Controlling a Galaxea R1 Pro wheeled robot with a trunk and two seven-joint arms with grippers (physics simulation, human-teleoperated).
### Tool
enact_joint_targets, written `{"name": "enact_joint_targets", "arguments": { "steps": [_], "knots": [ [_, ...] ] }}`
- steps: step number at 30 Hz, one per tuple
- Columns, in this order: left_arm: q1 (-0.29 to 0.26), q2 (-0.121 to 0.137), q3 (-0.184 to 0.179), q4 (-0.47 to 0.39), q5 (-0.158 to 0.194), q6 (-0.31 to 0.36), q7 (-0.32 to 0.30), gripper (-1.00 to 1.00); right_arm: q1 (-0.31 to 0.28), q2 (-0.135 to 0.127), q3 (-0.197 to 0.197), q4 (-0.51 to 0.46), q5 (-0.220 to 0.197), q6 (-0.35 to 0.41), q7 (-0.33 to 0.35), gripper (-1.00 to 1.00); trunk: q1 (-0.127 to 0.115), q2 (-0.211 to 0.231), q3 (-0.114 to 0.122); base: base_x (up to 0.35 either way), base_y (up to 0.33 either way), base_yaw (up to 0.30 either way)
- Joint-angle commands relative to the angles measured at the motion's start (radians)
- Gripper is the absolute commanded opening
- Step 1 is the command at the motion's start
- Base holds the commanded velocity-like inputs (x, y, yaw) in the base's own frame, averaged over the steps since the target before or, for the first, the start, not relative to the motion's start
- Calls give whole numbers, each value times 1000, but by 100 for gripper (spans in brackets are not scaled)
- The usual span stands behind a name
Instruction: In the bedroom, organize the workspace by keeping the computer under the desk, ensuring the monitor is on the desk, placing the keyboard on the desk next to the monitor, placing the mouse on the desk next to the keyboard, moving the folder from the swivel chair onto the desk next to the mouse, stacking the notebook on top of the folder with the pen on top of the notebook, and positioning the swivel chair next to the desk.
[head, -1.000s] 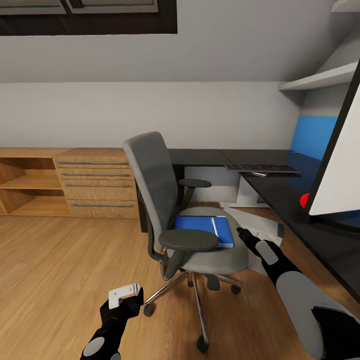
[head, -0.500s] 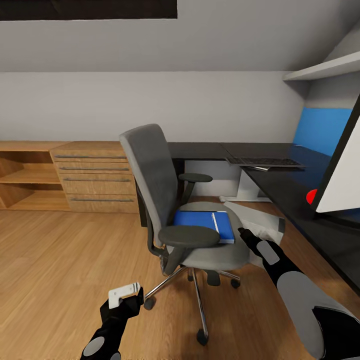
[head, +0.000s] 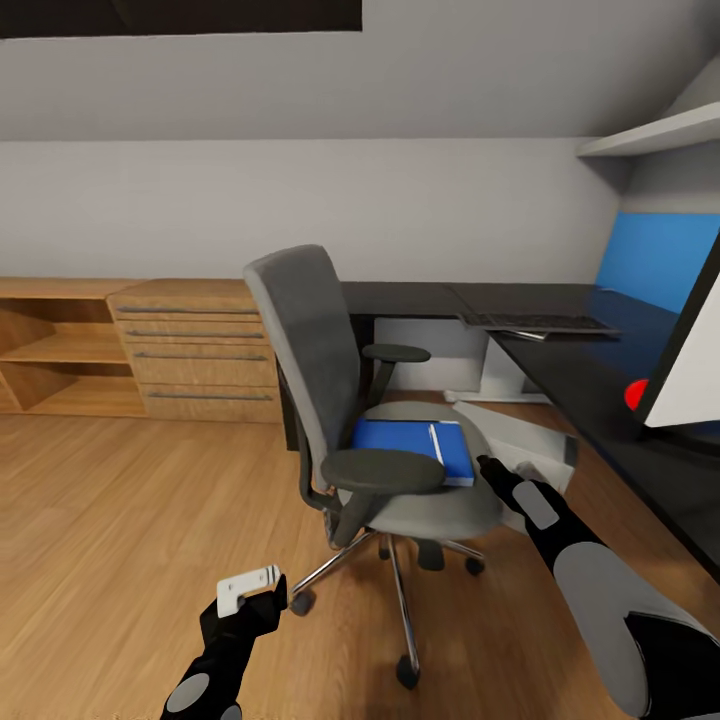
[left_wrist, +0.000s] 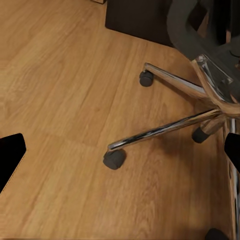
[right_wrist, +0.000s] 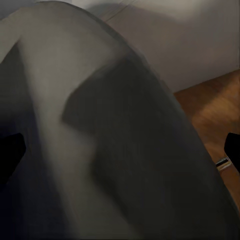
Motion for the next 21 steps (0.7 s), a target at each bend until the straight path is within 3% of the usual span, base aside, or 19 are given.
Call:
{"name": "enact_joint_targets", "arguments": {
  "steps": [1, 12, 21],
  "knots": [
    [-1, 0, -2, -1, 9, 2, 8, 100, 1, 2, -1, -2, -22, 4, -6, 100, 0, 0, -1, 0, 0, 223],
    [-1, 1, -1, -1, 9, 2, 8, 100, 1, 2, -1, -2, -22, 3, -5, 100, 0, 0, -1, 0, 0, 235],
    [-1, 2, -1, -1, 9, 2, 8, 100, 1, 2, -1, -3, -22, 3, -6, 100, 0, 0, -1, 0, 0, 54]
  ]
}}
